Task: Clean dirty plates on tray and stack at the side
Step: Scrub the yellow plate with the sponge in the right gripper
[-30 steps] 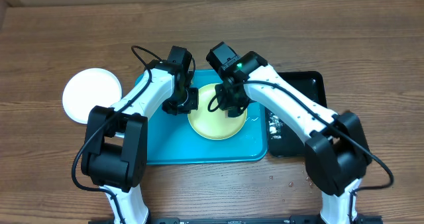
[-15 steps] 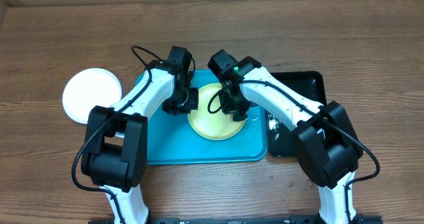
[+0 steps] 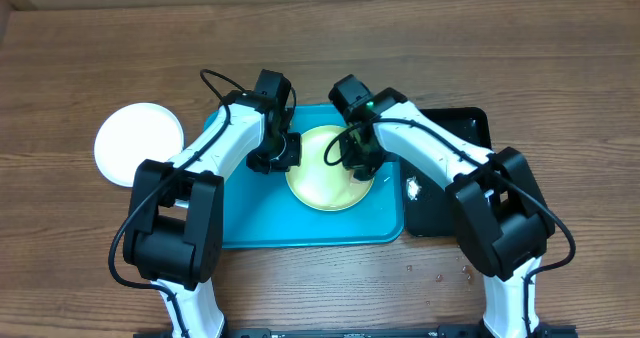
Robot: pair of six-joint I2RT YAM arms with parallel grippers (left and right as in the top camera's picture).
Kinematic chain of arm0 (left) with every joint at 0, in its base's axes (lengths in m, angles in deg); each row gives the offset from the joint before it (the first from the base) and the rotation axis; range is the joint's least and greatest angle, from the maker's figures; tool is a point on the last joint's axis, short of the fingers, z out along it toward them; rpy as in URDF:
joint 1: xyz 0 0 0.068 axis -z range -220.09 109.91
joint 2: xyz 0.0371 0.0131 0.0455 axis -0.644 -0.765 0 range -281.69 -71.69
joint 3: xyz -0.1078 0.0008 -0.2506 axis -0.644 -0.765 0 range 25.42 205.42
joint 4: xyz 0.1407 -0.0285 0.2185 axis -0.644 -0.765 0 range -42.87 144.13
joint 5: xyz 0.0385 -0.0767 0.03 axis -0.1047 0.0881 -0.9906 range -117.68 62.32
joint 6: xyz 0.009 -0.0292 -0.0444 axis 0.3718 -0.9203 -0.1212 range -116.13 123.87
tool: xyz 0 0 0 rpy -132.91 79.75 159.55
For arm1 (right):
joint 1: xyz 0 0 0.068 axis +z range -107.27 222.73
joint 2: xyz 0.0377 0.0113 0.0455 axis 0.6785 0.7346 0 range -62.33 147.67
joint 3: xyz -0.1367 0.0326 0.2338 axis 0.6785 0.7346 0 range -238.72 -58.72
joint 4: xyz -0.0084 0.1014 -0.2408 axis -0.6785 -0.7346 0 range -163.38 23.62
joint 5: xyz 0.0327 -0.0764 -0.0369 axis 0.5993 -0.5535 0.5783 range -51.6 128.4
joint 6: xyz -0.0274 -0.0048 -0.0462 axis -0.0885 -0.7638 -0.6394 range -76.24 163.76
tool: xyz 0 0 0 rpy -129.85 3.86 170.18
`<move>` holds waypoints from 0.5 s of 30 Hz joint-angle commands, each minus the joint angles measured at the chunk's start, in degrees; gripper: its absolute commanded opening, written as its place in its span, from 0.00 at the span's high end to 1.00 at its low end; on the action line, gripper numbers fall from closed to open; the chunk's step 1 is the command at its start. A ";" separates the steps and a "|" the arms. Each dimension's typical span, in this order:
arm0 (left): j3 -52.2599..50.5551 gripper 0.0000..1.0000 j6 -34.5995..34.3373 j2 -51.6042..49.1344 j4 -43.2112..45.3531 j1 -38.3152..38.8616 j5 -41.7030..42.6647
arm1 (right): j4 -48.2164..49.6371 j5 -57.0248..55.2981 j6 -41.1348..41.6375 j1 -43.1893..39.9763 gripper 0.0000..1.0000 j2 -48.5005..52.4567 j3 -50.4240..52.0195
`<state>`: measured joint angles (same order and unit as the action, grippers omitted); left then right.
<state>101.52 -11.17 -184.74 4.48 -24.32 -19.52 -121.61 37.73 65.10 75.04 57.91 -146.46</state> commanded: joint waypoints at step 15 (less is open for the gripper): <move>-1.01 0.96 -0.76 -0.46 -0.02 0.44 -0.61 | 2.47 9.29 -1.66 -0.79 0.96 1.09 2.29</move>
<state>101.52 -11.17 -184.74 4.48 -24.32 -19.52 -119.73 43.19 63.77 74.10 57.83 -145.59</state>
